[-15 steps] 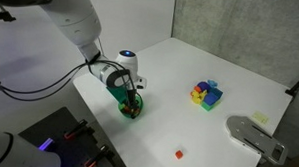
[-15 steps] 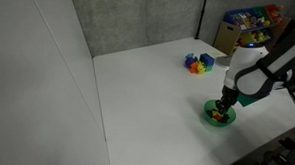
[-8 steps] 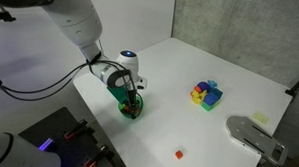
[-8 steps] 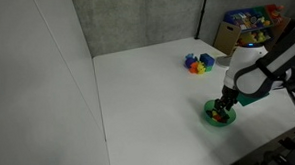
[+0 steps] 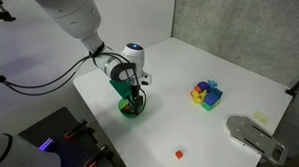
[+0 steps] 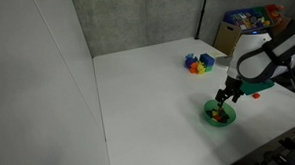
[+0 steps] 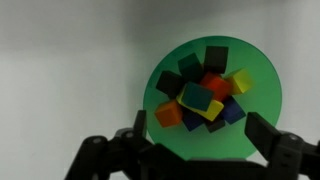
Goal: Pick up a blue block next to the orange block and place it in the green bowl
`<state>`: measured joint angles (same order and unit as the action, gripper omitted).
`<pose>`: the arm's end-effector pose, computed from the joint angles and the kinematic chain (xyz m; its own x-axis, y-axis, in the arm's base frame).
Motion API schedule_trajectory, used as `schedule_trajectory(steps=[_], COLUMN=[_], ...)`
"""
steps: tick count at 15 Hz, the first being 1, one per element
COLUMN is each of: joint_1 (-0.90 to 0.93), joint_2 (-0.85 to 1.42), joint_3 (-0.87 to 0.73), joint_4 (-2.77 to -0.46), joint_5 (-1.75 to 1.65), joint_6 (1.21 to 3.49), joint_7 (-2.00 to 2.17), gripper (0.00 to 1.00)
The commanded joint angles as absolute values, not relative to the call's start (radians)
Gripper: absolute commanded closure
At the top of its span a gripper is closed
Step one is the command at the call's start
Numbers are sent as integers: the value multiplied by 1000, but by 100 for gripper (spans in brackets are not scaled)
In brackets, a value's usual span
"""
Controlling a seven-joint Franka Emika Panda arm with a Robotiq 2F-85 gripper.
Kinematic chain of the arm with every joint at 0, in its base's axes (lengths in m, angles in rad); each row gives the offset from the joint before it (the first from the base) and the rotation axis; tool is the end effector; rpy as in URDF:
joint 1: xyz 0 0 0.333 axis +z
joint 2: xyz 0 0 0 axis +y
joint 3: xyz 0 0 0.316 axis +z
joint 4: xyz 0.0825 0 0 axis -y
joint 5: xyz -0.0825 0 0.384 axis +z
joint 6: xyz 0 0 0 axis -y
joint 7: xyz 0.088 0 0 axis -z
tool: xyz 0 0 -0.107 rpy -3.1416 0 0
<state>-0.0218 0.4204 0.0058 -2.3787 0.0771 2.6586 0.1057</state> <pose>0.4829 -0.0097 0.1355 0.9715 -0.1887 -0.1433 -0.1926 -0.9812 -0.0132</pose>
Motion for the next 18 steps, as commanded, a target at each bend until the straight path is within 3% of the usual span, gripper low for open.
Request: schedule_trajectory(steps=[1, 18], joint_1=[-43, -71], joint_2=[305, -223], joint_3=[3, -56], joint_4=[-2385, -2407], joint_5=[87, -47], joint_6=[2562, 2083], joint_7=[58, 73], gripper=[0, 0])
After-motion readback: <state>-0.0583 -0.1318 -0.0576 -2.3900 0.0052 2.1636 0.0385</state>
